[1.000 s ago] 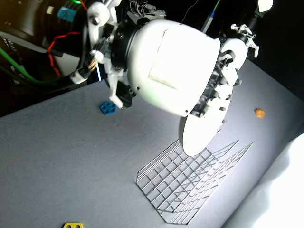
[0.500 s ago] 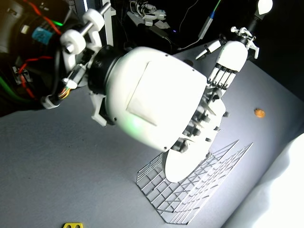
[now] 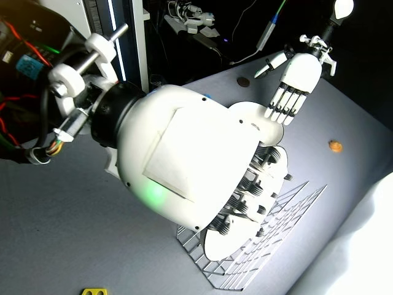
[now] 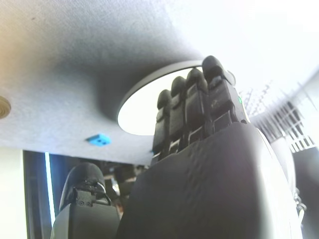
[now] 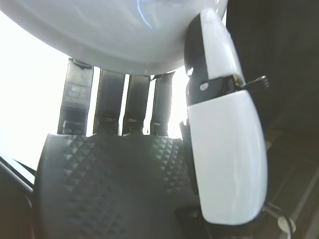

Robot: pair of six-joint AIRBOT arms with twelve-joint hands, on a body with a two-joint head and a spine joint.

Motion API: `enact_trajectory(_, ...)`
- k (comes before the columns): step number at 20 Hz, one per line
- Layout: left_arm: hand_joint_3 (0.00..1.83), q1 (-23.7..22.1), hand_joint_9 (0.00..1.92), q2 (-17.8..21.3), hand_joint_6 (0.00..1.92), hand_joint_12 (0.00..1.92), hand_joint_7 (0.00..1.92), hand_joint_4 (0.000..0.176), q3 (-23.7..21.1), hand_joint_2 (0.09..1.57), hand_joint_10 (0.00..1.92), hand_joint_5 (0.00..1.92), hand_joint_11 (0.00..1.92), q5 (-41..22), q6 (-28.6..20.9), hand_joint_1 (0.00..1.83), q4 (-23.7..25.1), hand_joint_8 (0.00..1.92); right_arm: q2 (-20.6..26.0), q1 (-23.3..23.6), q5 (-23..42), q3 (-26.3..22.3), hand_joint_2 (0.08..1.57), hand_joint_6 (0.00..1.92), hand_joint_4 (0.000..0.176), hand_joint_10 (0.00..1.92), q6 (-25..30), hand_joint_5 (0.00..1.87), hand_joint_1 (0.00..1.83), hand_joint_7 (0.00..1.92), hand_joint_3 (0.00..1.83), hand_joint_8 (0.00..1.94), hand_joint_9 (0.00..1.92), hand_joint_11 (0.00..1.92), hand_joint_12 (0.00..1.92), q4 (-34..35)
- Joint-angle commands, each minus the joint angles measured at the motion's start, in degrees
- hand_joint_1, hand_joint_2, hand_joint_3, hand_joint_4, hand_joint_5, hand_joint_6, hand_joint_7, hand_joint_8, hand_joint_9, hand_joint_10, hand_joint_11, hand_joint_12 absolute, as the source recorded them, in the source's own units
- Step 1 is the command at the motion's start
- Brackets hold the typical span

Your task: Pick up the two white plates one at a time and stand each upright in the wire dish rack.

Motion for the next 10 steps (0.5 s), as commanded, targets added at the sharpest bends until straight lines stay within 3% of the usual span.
enact_trajectory(1, 0.00, -0.4, 0.07, 0.1, 0.00, 0.15, 0.10, 0.000, 0.4, 1.07, 0.00, 0.11, 0.00, -1.2, -0.2, 0.00, -2.7, 0.00, 0.2, 0.5, 6.5, 0.7, 1.17, 1.22, 0.024, 0.56, 1.7, 0.86, 1.19, 0.92, 0.00, 1.07, 0.99, 0.67, 1.33, 0.1)
enact_trajectory(10, 0.00, -1.1, 0.06, 0.3, 0.00, 0.12, 0.08, 0.000, 0.3, 1.06, 0.00, 0.10, 0.00, -1.5, -0.6, 0.00, -2.2, 0.00, -3.7, -2.5, 3.0, 6.2, 1.17, 1.22, 0.026, 0.55, 7.9, 0.85, 1.18, 0.91, 0.00, 1.09, 0.96, 0.65, 1.32, 0.1)
